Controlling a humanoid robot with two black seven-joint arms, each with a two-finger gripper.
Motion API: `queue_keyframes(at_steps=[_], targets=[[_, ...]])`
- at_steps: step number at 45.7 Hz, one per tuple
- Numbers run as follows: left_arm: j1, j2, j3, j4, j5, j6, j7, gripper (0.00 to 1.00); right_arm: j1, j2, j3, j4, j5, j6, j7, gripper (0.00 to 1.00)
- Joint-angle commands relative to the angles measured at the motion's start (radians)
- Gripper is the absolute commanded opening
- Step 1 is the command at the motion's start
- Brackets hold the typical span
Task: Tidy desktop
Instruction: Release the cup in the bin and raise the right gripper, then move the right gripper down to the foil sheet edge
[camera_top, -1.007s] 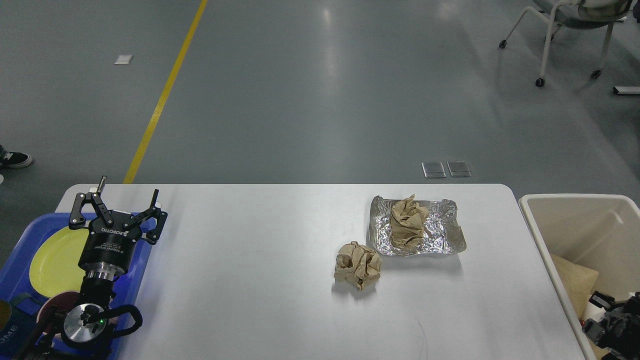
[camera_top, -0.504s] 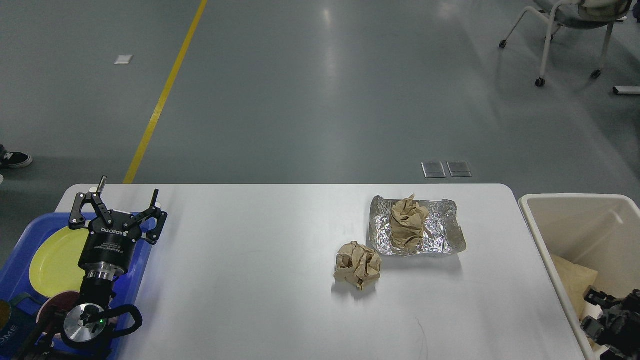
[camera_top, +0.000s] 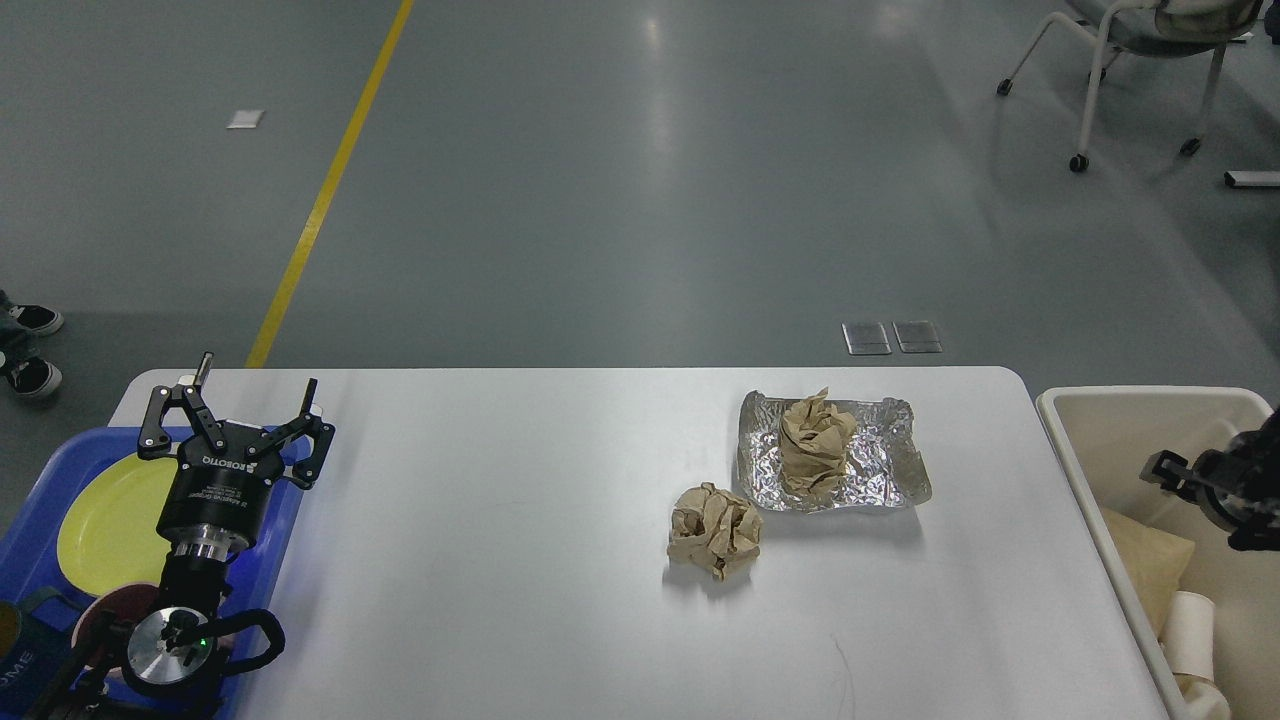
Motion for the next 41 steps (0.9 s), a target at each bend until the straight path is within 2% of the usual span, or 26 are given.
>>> queue_keyframes(at_steps=[1, 9, 18, 23, 33, 41], targets=[[0.000, 0.000, 0.000, 0.000, 0.000, 0.000, 0.000, 0.97, 0.258, 0.003, -0.082, 0.156, -0.007, 0.167, 0.000, 1.00], [0.000, 0.000, 0.000, 0.000, 0.000, 0.000, 0.000, 0.96, 0.576, 0.014, -0.116, 0.304, -0.007, 0.426, -0.002, 1.00], [0.000, 0.000, 0.000, 0.000, 0.000, 0.000, 0.000, 0.96, 0.875, 0.097, -0.132, 0.432, -0.001, 0.676, 0.000, 1.00], [0.000, 0.000, 0.000, 0.000, 0.000, 0.000, 0.000, 0.96, 1.036, 0.126, -0.124, 0.515, 0.002, 0.682, 0.000, 1.00], [0.000, -0.002, 0.000, 0.000, 0.000, 0.000, 0.000, 0.96, 1.268, 0.160, -0.125, 0.812, 0.008, 0.682, 0.001, 1.00], [0.000, 0.000, 0.000, 0.000, -0.001, 0.000, 0.000, 0.96, 1.289, 0.177, -0.112, 0.848, 0.013, 0.682, 0.001, 1.00]])
